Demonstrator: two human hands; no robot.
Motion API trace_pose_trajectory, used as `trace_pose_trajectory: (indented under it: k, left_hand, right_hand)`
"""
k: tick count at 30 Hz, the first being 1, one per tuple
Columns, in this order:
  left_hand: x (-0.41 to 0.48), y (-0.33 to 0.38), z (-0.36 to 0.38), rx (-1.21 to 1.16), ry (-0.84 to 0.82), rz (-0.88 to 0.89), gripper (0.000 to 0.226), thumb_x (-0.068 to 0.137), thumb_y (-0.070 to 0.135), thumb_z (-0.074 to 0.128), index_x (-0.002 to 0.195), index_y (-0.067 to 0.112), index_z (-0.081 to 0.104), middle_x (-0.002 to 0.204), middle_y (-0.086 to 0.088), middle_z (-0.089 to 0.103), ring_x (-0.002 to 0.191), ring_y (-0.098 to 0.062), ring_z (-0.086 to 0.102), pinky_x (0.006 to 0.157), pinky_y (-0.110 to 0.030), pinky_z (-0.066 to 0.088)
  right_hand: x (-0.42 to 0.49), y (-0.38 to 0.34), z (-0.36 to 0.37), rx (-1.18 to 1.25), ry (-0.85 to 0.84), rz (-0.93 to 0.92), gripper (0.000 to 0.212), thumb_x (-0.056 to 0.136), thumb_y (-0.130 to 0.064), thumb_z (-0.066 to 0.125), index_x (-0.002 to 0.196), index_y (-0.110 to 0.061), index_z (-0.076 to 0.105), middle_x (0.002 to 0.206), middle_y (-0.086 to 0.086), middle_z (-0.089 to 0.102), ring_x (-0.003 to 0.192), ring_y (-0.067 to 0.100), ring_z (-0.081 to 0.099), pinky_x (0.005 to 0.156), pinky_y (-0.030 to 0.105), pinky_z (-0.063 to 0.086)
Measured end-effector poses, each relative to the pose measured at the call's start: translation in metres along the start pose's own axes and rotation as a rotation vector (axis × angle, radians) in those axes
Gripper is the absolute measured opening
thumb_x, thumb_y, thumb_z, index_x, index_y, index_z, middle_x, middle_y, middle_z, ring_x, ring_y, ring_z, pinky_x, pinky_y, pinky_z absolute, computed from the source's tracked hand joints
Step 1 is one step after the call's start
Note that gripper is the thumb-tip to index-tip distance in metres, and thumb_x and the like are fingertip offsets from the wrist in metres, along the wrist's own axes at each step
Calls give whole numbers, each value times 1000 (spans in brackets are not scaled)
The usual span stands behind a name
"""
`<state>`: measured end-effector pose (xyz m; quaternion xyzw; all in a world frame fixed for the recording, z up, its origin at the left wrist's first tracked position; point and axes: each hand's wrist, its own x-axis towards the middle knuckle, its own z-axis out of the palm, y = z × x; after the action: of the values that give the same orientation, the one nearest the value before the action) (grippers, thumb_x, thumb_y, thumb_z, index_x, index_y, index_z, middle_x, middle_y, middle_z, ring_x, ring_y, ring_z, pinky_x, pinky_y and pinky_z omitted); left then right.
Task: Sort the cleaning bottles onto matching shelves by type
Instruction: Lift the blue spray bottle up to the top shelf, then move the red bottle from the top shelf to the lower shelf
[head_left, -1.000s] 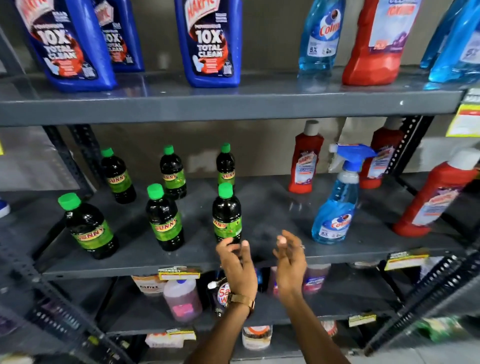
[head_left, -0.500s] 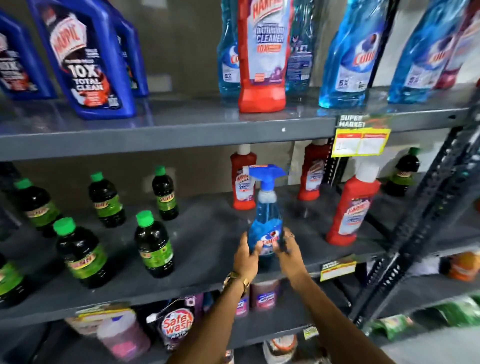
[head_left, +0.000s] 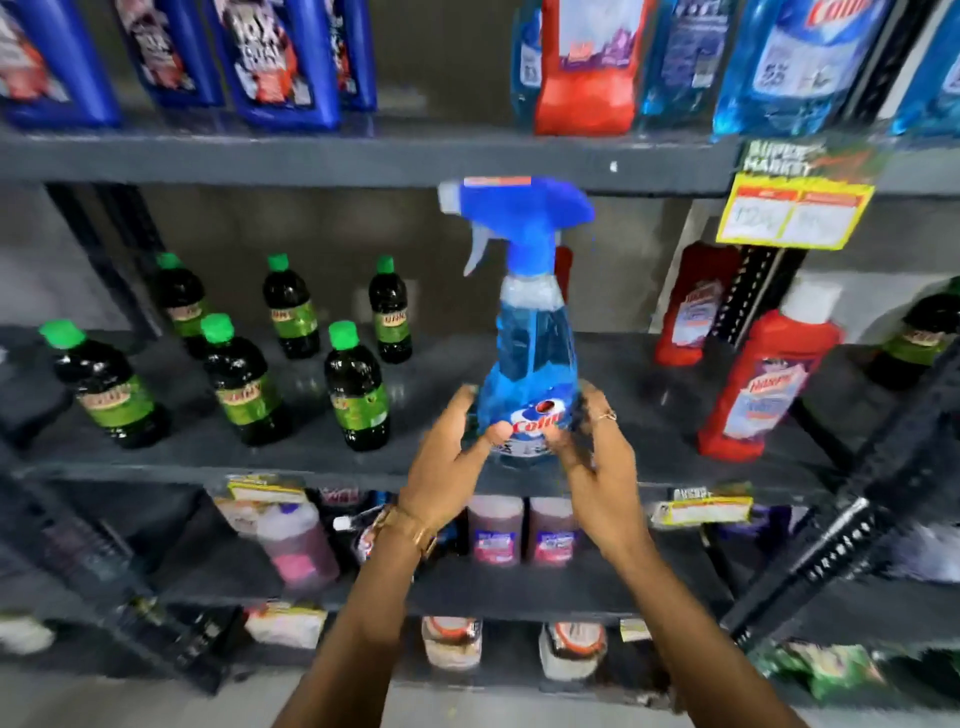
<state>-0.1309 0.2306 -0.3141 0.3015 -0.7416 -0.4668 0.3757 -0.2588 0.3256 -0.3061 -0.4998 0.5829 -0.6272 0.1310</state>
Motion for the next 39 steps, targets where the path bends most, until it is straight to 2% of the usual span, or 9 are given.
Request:
trace_pose_trajectory:
  k: [3,7,12,16,19,21,30,33,39]
  left_hand:
    - [3,67,-35,16,52,197,47,81,47,59,123,29,49,122,7,65,113,-11,62,98,-41,50]
    - [32,163,-73,32,175,429,44,83,43,57,124,27,52,122,8,66,114,-7,61,100,-40,49]
    - [85,224,-102,106,335,553,43,87,47,50,124,25,51,123,6,65,115,-8,59,103,-43,46]
    - [128,224,-120,219,401,500,43,83,54,48,115,26,56,114,1,69,107,-17,63,96,-47,50]
    - [150,210,-126,273,417,418,39,85,50,48,111,22,58,108,-7,70,100,-24,64,89,-49,52]
    - [158,200,-125,288,427,374,37,89,46,49,109,17,58,106,-13,68,98,-28,63,86,-47,51]
    - [188,182,-127,354,469,293,47,90,48,41,122,14,44,119,-18,62,106,-39,58,89,-56,49]
    - [182,184,-122,425,519,278,45,93,45,40,124,13,44,115,-19,63,103,-40,59,84,-54,50]
    - [152,179,-98,494,841,580,39,91,23,54,128,12,46,126,-15,54,113,-30,51,92,-36,41]
  right_hand:
    - [20,-60,-5,1,3,-153,43,91,-12,56,132,-20,45,122,-1,64,110,3,62,90,16,49]
    - [81,-143,-8,-97,52,-438,46,92,-17,54,128,-41,38,116,-10,64,108,4,61,91,17,47]
    - [152,-202,6,-103,115,-556,41,93,-19,52,133,-17,43,115,-3,64,100,9,62,87,10,45]
    - [193,-203,25,-129,108,-493,42,91,-13,53,132,-10,44,115,-1,62,103,11,58,85,1,40]
    - [212,-190,39,-178,94,-379,48,89,-15,56,133,-7,37,125,12,61,115,26,57,102,35,45]
    - [217,-184,48,-218,107,-332,44,90,-17,55,129,-5,40,126,20,59,119,36,55,99,50,44]
    - [232,-176,64,-320,160,-305,46,92,-14,52,135,-14,36,117,19,64,108,39,59,85,42,46]
    - [231,-175,59,-377,150,-345,46,91,-9,49,135,-12,38,124,18,59,113,36,55,91,42,44]
    - [215,-185,6,-302,361,-473,23,94,-21,46,107,-14,63,105,10,67,89,20,60,80,31,49]
